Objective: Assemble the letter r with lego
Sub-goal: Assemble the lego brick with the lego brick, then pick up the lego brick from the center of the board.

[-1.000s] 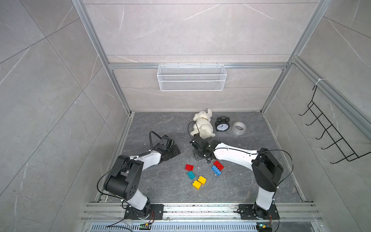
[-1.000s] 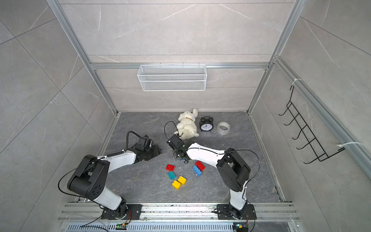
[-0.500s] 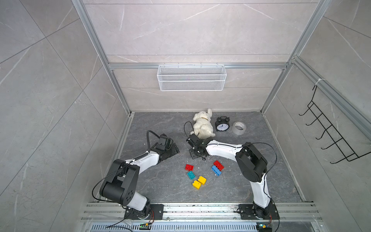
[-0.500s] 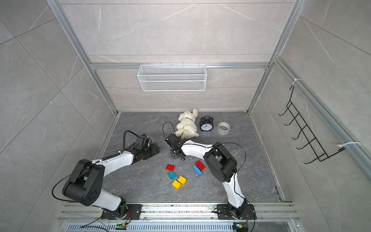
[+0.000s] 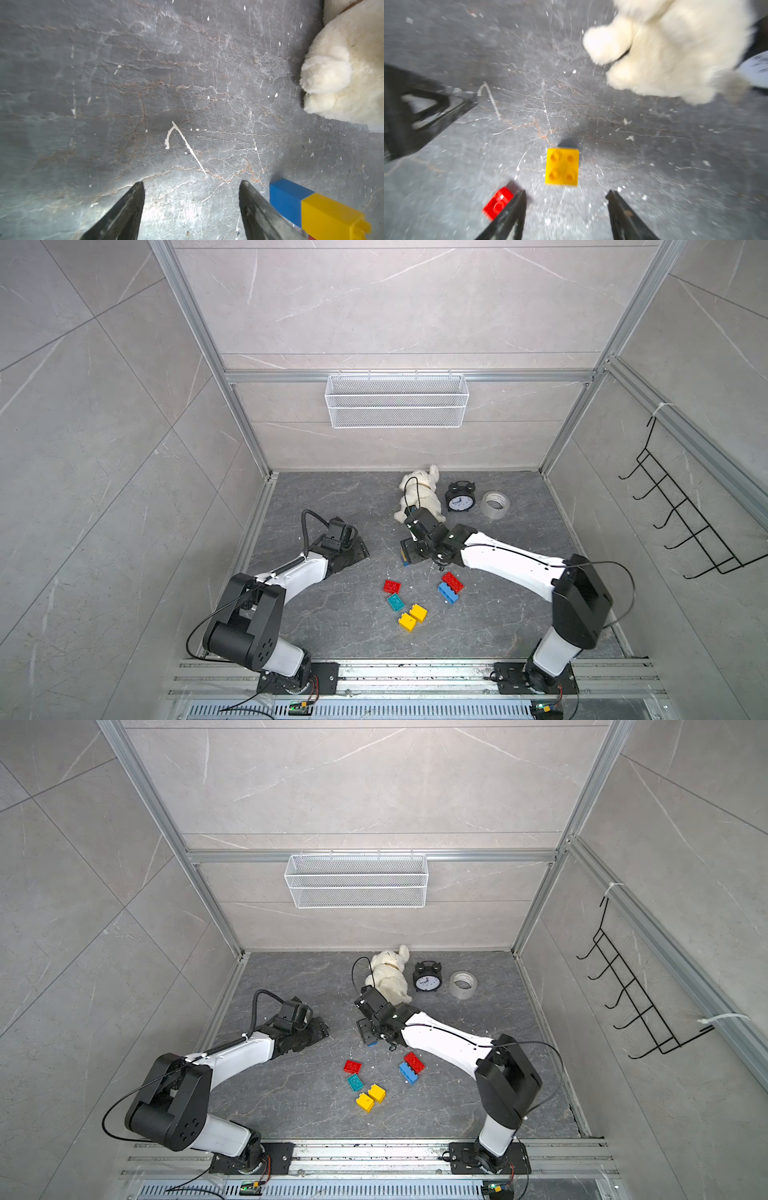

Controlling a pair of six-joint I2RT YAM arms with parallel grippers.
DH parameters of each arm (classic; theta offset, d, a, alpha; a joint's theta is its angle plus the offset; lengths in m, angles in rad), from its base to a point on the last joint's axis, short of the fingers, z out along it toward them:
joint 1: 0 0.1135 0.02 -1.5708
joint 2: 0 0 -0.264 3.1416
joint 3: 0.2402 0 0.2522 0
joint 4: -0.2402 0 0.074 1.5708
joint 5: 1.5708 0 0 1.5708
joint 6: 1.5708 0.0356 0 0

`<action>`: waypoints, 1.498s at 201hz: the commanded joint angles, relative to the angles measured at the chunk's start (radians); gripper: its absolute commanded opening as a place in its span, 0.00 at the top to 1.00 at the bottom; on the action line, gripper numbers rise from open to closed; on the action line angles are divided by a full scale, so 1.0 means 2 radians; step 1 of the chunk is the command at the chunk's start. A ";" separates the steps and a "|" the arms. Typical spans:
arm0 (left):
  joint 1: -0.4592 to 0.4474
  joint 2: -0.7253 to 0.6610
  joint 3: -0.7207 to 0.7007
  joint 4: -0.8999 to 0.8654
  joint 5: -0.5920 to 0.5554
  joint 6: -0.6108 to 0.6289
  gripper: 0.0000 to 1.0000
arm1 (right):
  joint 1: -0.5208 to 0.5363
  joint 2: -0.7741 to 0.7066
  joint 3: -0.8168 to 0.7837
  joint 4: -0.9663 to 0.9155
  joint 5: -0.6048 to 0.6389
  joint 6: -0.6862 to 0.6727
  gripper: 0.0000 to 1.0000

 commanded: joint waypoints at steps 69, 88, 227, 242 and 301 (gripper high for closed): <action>0.017 -0.089 -0.017 -0.019 -0.029 -0.006 0.25 | 0.123 0.028 -0.094 0.022 -0.094 0.032 0.40; 0.019 -0.099 -0.024 -0.023 -0.031 -0.006 0.25 | 0.135 0.039 -0.098 0.022 -0.082 0.039 0.40; 0.020 -0.092 -0.043 -0.018 -0.033 -0.007 0.24 | 0.138 0.102 -0.072 0.047 -0.033 0.041 0.58; 0.020 -0.091 -0.042 -0.018 -0.033 -0.007 0.24 | 0.138 0.103 -0.066 0.048 -0.032 0.039 0.60; 0.020 -0.164 -0.073 0.046 -0.034 0.037 0.25 | 0.120 0.024 -0.082 0.050 -0.079 0.027 0.74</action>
